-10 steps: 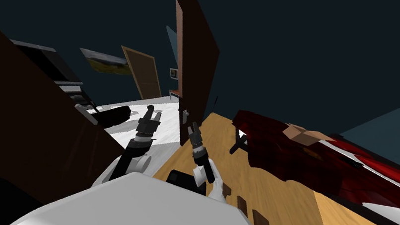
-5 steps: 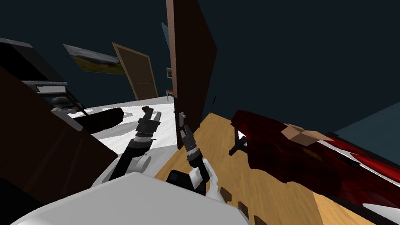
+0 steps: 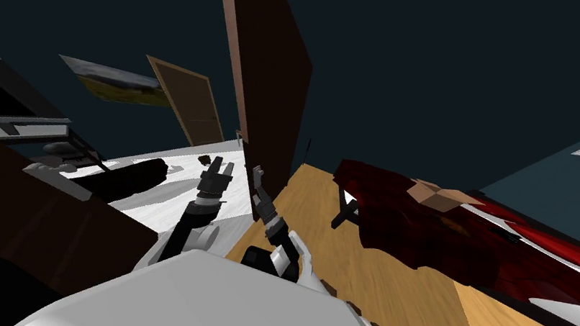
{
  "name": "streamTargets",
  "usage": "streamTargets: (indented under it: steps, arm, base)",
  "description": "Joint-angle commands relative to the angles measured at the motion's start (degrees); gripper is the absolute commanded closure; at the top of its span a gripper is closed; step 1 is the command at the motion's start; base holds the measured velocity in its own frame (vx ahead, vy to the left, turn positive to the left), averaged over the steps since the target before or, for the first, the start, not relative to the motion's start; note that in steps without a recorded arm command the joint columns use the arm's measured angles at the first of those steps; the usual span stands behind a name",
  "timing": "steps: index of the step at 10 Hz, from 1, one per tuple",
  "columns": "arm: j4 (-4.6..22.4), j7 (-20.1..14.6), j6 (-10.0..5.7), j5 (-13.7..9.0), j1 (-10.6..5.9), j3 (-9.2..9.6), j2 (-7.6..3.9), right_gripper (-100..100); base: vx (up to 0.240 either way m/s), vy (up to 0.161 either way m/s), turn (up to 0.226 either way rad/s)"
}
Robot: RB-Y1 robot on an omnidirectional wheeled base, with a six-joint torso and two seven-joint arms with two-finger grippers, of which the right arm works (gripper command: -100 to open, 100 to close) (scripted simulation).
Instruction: Push the door open
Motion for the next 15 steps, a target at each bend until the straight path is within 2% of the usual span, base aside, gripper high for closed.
streamTargets:
  steps: [1, 2, 4, 5, 7, 15]
  arm:
    - [1.68, -0.42, 0.21, -0.03, -1.34, 2.29, -0.05, -100]
    - [2.29, -0.63, 0.25, -0.07, -1.87, 3.06, -0.16, -100]
    - [4.64, -1.45, 0.42, -0.24, -3.90, 6.05, -0.59, -100]
    - [5.19, -1.65, 0.46, -0.28, -4.37, 6.75, -0.68, -100]
    - [7.39, -2.42, 0.61, -0.43, -6.28, 9.55, -1.07, -100]
    - [13.65, -4.61, 1.06, -0.87, -11.69, 17.52, -2.11, -100]
  base:
    - [0.167, 0.011, -0.060]
    - [0.141, 0.009, -0.056]
    - [0.167, -0.014, -0.062]
    - [0.169, -0.001, -0.046]
    - [0.168, 0.008, -0.062]
    - [0.165, -0.010, -0.046]
